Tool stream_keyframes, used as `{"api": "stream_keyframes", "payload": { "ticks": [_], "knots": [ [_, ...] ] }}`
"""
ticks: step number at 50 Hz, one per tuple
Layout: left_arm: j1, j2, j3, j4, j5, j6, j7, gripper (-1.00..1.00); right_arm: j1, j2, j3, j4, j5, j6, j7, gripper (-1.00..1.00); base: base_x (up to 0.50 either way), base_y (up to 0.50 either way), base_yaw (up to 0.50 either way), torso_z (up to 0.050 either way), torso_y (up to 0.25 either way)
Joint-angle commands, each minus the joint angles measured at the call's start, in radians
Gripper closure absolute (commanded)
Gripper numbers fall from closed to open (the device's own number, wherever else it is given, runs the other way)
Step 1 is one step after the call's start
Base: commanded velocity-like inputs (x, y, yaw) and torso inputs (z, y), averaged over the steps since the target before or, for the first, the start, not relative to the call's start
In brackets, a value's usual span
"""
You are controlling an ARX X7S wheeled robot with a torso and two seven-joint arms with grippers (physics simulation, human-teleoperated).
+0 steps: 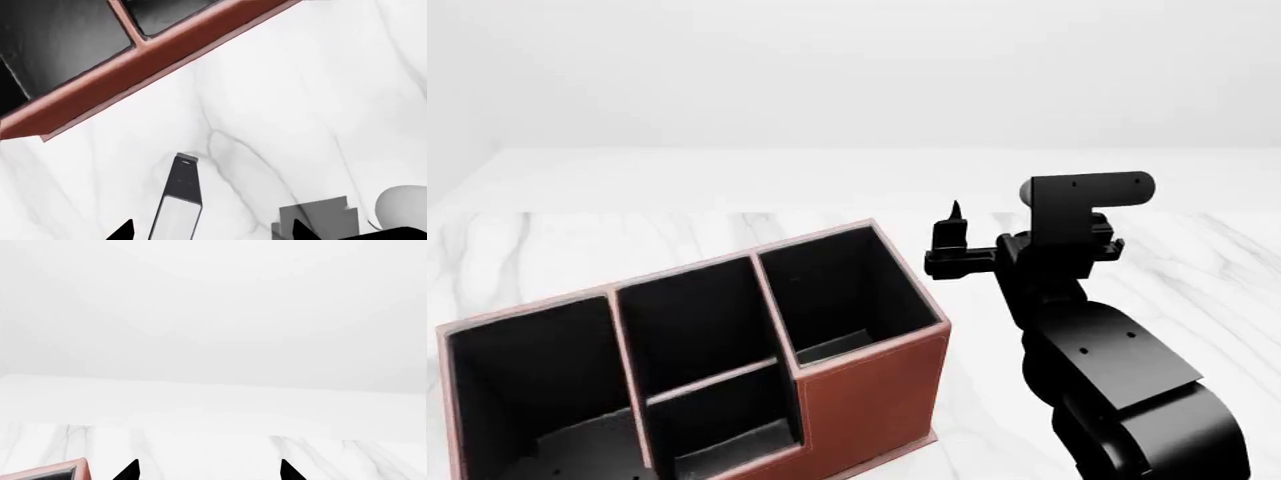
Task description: Pick up the book and place it in the front compartment of the caddy.
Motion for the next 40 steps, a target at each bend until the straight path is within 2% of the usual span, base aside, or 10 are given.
{"api": "stream_keyframes", "payload": {
  "ticks": [1,10,19,26,35,40],
  "knots": [
    [0.311,0.007,-0.229,0.003,0.037,-0.050,-0.031,-1.00,0.002,0.002,0.000,0.001,0.007,0.001,0.005,-1.00,0.00,0.00,0.00,0.000,0.000],
    [0.413,-0.008,-0.254,0.002,0.076,-0.070,-0.028,-1.00,0.007,0.005,0.002,0.015,0.008,-0.007,0.007,-1.00,0.00,0.00,0.00,0.000,0.000],
    [0.555,-0.035,-0.345,0.000,0.112,-0.094,-0.008,-1.00,0.005,0.006,0.003,0.024,0.011,-0.015,0.007,-1.00,0.00,0.00,0.00,0.000,0.000],
    [0.742,-0.137,-0.427,-0.007,0.217,-0.080,0.132,-1.00,0.004,0.006,0.001,0.033,0.012,-0.022,0.009,-1.00,0.00,0.00,0.00,0.000,0.000],
    [0.887,-0.201,-0.458,-0.028,0.337,-0.056,0.259,-1.00,-0.003,0.007,0.001,0.043,0.016,-0.032,0.009,-1.00,0.00,0.00,0.00,0.000,0.000],
    [0.944,-0.206,-0.445,-0.065,0.408,-0.062,0.321,-1.00,-0.004,0.008,0.004,0.045,0.019,-0.034,0.011,-1.00,0.00,0.00,0.00,0.000,0.000]
  ]
}}
